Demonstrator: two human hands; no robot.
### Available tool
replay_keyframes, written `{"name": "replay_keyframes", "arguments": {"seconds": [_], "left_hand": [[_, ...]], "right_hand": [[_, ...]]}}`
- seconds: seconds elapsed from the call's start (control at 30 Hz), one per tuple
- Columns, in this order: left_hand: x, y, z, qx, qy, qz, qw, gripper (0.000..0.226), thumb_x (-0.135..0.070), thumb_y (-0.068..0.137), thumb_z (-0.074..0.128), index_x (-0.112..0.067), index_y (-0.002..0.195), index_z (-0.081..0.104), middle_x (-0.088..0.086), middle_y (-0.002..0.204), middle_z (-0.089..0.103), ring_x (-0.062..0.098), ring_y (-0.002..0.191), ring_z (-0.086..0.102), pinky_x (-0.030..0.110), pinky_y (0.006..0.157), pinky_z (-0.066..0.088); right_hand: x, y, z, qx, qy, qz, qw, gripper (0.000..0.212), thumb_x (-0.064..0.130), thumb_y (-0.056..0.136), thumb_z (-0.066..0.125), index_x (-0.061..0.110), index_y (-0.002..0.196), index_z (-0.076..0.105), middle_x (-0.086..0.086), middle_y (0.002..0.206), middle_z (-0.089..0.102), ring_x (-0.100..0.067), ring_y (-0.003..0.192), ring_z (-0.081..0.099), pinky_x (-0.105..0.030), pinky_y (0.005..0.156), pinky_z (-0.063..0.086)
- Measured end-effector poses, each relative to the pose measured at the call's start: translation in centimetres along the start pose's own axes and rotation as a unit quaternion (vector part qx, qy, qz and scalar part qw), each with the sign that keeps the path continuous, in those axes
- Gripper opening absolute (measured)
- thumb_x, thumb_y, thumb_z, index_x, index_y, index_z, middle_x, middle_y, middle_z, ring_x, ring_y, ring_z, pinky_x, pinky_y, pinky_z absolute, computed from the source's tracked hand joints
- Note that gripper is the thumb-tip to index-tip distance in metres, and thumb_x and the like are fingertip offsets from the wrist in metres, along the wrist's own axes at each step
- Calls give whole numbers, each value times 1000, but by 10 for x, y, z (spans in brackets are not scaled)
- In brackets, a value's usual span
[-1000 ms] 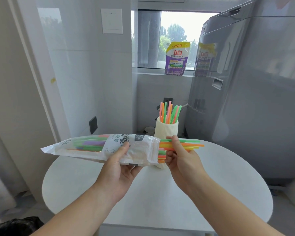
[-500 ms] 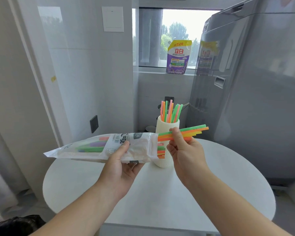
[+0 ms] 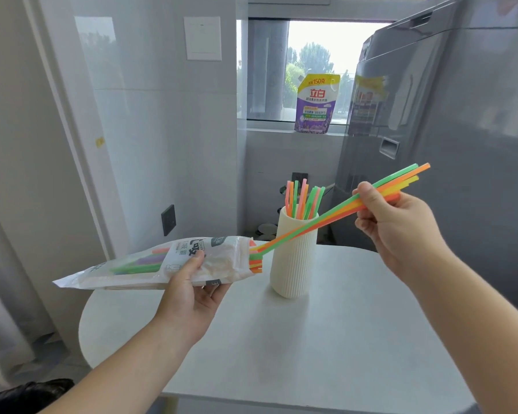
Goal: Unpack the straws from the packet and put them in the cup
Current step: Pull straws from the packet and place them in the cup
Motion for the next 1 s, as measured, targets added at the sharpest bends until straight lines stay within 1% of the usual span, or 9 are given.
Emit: {"name": "replay_keyframes", "arguments": {"seconds": [0.17, 0.23, 0.3, 0.43, 0.6, 0.63, 0.73, 0.83, 1.0], "left_hand": [[-2, 3, 1, 0, -9, 4, 1000, 19, -15, 96, 67, -14, 115, 66, 9, 114, 75, 23, 99, 74, 43, 75, 63], [-3, 4, 0, 1, -11, 8, 1000, 24, -15, 96, 67, -14, 119, 66, 10, 117, 74, 24, 102, 73, 45, 76, 62], [-4, 5, 0, 1, -12, 10, 1000, 23, -15, 96, 67, -14, 119, 66, 10, 118, 75, 24, 103, 73, 46, 77, 62], [-3, 4, 0, 6, -8, 6, 1000, 15, -15, 96, 67, -15, 111, 68, 8, 112, 75, 22, 99, 73, 42, 77, 62], [-1, 2, 1, 10, 4, 5, 1000, 14, -15, 96, 67, -15, 110, 68, 6, 99, 78, 22, 96, 73, 42, 77, 62], [-1, 2, 1, 11, 6, 5, 1000, 13, -15, 96, 67, -15, 109, 69, 5, 95, 79, 22, 95, 74, 41, 77, 62], [0, 1, 2, 17, 15, 3, 1000, 11, -16, 96, 67, -16, 106, 70, 3, 86, 81, 21, 90, 74, 40, 76, 63], [2, 0, 1, 22, 19, 1, 1000, 12, -16, 96, 67, -17, 108, 70, 3, 89, 81, 21, 91, 74, 40, 76, 63], [2, 1, 0, 30, 20, 0, 999, 16, -16, 96, 66, -18, 111, 70, 3, 92, 82, 20, 87, 76, 39, 75, 64]], "right_hand": [[22, 12, -9, -4, -35, -38, 999, 23, 28, 92, 72, 6, 85, 72, -5, 71, 59, -15, 63, 53, -26, 65, 52], [33, 16, -14, -11, -40, -48, 998, 23, 29, 91, 73, 7, 85, 72, -6, 72, 60, -14, 62, 54, -25, 65, 52], [44, 21, -18, -19, -33, -56, 998, 23, 30, 90, 74, 8, 86, 73, -5, 72, 60, -12, 61, 54, -22, 63, 53], [65, 30, -24, -45, -26, -72, 996, 22, 33, 89, 76, 11, 90, 75, -3, 78, 62, -9, 62, 56, -22, 65, 54], [78, 38, -23, -71, -38, -79, 994, 32, 34, 88, 77, 6, 103, 74, -3, 81, 61, -9, 64, 57, -21, 64, 54], [78, 37, -22, -75, -44, -78, 993, 31, 34, 88, 76, 6, 102, 73, -2, 79, 61, -9, 64, 57, -22, 64, 55], [75, 34, -17, -89, -65, -78, 991, 19, 32, 90, 75, 13, 87, 69, 1, 75, 59, -10, 67, 57, -25, 71, 60], [72, 32, -14, -104, -80, -78, 988, 19, 32, 90, 75, 17, 80, 66, 1, 73, 59, -10, 66, 57, -25, 69, 60], [70, 31, -16, -121, -94, -76, 985, 19, 32, 90, 74, 19, 80, 66, 2, 74, 61, -9, 63, 59, -24, 65, 58]]}}
Point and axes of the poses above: each hand's wrist, its own y-axis towards the middle knuckle, its own z-axis out of the palm, x = y × z, the point moved 5 cm from there along y, towards the middle knuckle
